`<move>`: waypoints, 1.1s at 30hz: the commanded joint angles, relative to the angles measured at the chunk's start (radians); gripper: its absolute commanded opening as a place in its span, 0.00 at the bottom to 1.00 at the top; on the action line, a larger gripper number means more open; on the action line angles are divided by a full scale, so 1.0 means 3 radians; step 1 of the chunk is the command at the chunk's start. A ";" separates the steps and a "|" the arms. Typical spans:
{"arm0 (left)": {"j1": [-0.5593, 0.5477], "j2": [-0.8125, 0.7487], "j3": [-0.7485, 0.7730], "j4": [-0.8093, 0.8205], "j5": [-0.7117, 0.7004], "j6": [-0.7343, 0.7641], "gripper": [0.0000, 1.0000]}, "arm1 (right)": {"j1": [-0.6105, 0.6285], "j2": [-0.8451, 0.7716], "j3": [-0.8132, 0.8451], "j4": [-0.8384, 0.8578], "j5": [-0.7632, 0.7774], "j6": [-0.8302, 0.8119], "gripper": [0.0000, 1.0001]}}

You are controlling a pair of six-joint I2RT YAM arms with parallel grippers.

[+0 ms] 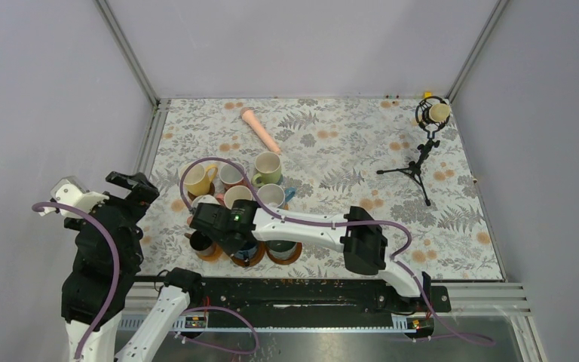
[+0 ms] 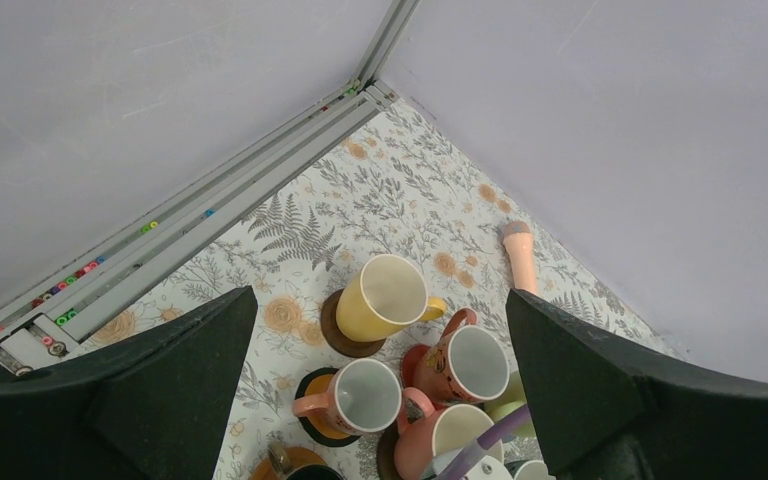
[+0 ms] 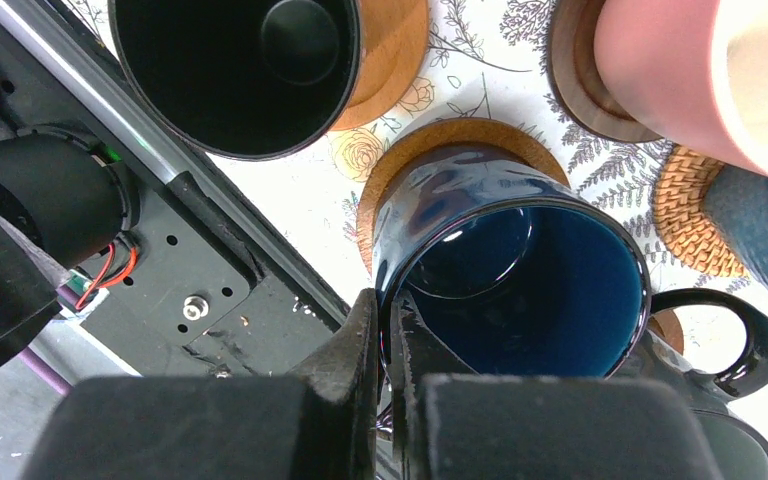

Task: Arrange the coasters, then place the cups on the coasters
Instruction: Place the cup on the coaster.

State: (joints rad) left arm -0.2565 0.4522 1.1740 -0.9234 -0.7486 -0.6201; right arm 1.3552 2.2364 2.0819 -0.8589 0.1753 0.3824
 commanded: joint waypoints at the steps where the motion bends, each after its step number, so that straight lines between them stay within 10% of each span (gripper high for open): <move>1: -0.0013 -0.0030 -0.0018 0.0141 -0.0076 0.0044 0.99 | 0.0048 0.0018 0.0267 -0.0184 0.0107 -0.0002 0.00; 33: -0.0016 -0.0027 -0.0029 0.0161 -0.0059 0.0052 0.99 | 0.0068 -0.0006 0.0322 -0.0094 0.0042 -0.0010 0.23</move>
State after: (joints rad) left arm -0.2573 0.4519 1.1690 -0.9222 -0.7490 -0.6201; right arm 1.3640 2.2742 2.1384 -0.9108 0.1898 0.3782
